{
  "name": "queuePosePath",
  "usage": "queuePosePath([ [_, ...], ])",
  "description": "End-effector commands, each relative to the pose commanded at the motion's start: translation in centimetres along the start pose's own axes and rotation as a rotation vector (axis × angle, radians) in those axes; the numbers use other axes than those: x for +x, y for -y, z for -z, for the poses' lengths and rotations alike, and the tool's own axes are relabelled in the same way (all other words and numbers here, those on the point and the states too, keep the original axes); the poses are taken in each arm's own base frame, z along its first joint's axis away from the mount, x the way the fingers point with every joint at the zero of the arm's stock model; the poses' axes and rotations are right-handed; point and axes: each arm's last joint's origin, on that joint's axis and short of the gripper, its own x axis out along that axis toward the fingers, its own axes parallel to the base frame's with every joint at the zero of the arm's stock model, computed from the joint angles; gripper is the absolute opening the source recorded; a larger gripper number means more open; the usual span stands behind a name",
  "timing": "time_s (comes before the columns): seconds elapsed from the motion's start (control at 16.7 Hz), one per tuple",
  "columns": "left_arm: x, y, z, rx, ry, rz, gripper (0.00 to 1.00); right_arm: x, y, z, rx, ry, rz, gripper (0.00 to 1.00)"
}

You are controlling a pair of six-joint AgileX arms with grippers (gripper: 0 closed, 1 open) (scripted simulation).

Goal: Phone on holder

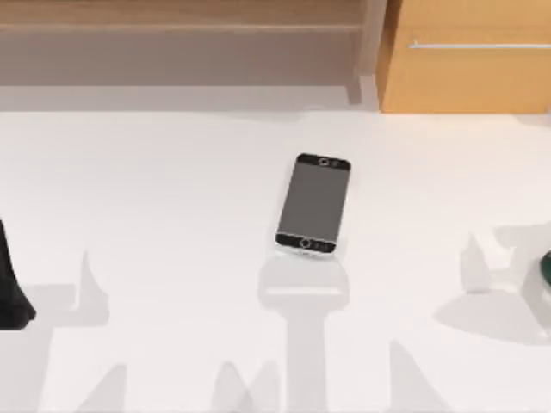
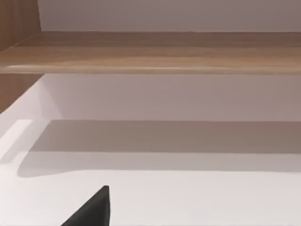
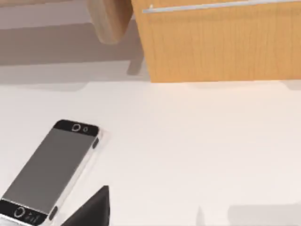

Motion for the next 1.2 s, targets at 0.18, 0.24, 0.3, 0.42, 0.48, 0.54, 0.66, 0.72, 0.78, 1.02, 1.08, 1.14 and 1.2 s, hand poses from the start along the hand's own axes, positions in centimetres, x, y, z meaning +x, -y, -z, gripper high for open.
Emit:
queuePosePath([
  [0.18, 0.0, 0.0, 0.0, 0.000, 0.000, 0.000, 1.00, 2.9, -2.0, -3.5, 0.063, -0.282, -0.009, 1.00],
  [0.24, 0.0, 0.0, 0.0, 0.000, 0.000, 0.000, 1.00, 4.4, -2.7, -4.5, 0.080, -0.385, 0.001, 1.00],
  [0.3, 0.0, 0.0, 0.0, 0.000, 0.000, 0.000, 1.00, 6.1, -3.5, -5.2, 0.095, -0.491, 0.018, 1.00],
  [0.42, 0.0, 0.0, 0.0, 0.000, 0.000, 0.000, 1.00, 9.9, -5.3, -6.3, 0.116, -0.700, 0.070, 1.00],
  [0.48, 0.0, 0.0, 0.0, 0.000, 0.000, 0.000, 1.00, 12.0, -6.3, -6.5, 0.121, -0.799, 0.103, 1.00],
  [0.54, 0.0, 0.0, 0.0, 0.000, 0.000, 0.000, 1.00, 14.2, -7.3, -6.5, 0.124, -0.893, 0.141, 1.00],
  [0.66, 0.0, 0.0, 0.0, 0.000, 0.000, 0.000, 1.00, 18.6, -9.3, -6.0, 0.123, -1.054, 0.222, 1.00],
  [0.72, 0.0, 0.0, 0.0, 0.000, 0.000, 0.000, 1.00, 20.7, -10.3, -5.5, 0.120, -1.121, 0.263, 1.00],
  [0.78, 0.0, 0.0, 0.0, 0.000, 0.000, 0.000, 1.00, 22.7, -11.3, -5.0, 0.117, -1.175, 0.302, 1.00],
  [1.02, 0.0, 0.0, 0.0, 0.000, 0.000, 0.000, 1.00, 29.1, -14.8, -3.0, 0.116, -1.278, 0.413, 1.00],
  [1.08, 0.0, 0.0, 0.0, 0.000, 0.000, 0.000, 1.00, 30.3, -15.5, -2.7, 0.122, -1.278, 0.426, 1.00],
  [1.14, 0.0, 0.0, 0.0, 0.000, 0.000, 0.000, 1.00, 31.3, -16.2, -2.4, 0.130, -1.271, 0.435, 1.00],
  [1.2, 0.0, 0.0, 0.0, 0.000, 0.000, 0.000, 1.00, 32.1, -16.8, -2.3, 0.141, -1.256, 0.436, 1.00],
])
